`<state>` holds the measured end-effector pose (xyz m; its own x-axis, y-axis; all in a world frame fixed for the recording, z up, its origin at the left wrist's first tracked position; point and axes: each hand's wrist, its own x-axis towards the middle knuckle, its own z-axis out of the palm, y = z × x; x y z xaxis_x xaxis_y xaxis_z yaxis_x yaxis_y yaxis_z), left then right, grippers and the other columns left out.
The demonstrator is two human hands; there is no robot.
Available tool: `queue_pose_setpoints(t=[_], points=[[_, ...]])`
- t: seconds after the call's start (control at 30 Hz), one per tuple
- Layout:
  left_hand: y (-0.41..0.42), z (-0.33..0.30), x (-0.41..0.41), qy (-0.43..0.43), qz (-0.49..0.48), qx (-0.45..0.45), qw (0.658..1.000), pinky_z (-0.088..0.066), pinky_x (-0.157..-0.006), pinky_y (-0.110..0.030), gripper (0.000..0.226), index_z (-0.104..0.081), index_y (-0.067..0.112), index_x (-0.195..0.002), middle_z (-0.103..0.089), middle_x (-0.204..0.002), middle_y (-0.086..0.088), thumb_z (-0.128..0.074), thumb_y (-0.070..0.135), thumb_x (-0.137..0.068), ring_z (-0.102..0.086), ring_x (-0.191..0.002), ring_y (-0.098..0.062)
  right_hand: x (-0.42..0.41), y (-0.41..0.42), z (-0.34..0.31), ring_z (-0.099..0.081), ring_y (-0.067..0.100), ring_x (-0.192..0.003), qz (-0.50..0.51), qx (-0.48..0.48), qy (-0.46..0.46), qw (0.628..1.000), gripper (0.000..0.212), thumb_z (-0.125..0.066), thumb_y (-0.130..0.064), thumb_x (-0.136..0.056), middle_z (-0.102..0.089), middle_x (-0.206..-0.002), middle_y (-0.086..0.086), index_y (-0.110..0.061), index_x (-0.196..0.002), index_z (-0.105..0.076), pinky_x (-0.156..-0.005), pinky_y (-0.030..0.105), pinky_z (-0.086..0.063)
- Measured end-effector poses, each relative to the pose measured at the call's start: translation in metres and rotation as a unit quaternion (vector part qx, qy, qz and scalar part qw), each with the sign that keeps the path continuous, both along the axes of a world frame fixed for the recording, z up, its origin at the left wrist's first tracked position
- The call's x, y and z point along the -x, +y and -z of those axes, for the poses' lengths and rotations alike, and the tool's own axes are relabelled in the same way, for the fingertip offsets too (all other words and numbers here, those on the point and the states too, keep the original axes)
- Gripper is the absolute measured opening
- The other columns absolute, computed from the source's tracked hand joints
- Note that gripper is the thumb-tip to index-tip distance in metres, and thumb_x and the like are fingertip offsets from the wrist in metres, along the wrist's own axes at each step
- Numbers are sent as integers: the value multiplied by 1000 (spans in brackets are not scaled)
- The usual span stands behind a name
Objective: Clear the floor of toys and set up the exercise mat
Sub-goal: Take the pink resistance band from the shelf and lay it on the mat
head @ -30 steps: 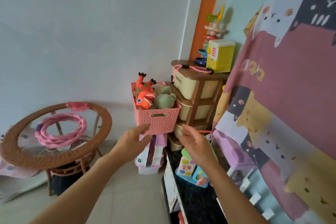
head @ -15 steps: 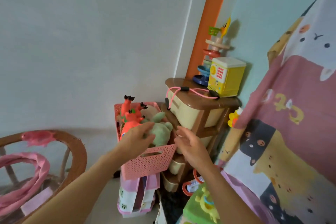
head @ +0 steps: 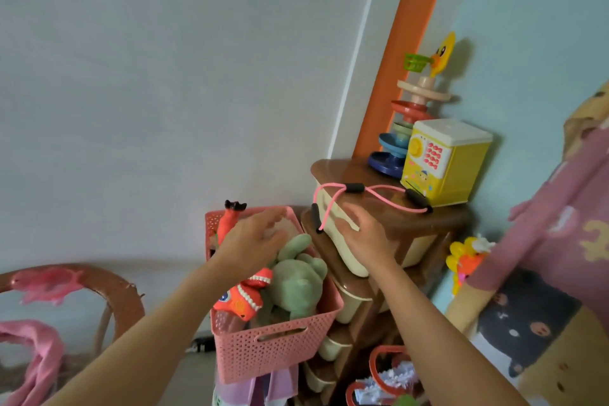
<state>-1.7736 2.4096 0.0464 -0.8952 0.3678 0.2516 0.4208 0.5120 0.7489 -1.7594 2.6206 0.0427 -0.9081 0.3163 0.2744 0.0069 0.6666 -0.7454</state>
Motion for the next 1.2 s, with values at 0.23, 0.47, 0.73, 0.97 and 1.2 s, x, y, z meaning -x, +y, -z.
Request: queue_pose_setpoints(t=[0.23,0.47,0.73,0.97,1.2], points=[[15,-4,30,-2,-48,6,999,-33,-102,-22,45,-44,20,-136,-52,-136,2,-50,19,-91,-48,-124,-12,88,41,-6,-28,27,-137,108,-120,-68,984,63,-50,-47,-86,-36,-146,8,-19,-140,-35,-112,48,-22],[20,5,36,8,-97,24,995,-34,-77,-7,40,-53,26,-128,-57,-113,15,-51,14,-90,-54,-107,-9,136,71,7,-4,38,-142,109,-206,-231,945,72,-32,-70,-82,-12,-155,13,-33,-144,-25,-108,62,3],[15,17,37,-47,-134,69,988,-40,-101,-36,42,-47,21,-134,-56,-131,-1,-50,17,-92,-53,-119,-18,151,73,14,-43,42,-113,90,-255,-143,952,43,-52,-53,-83,-48,-120,18,-17,-107,-52,-97,49,-31],[5,26,32,-58,-153,66,984,-38,-102,-28,42,-46,19,-135,-54,-133,0,-49,16,-93,-51,-121,-16,139,55,14,-55,30,-80,-31,-169,95,981,15,-57,-23,-88,-56,-85,10,-10,-84,-52,-70,37,-42],[-28,46,8,-93,-224,55,969,-39,-100,-28,41,-46,20,-134,-56,-129,3,-49,21,-93,-51,-115,-9,126,4,21,-62,25,-81,-158,200,98,962,33,-46,-4,-92,-64,-94,13,-18,-120,-53,-68,37,-51]])
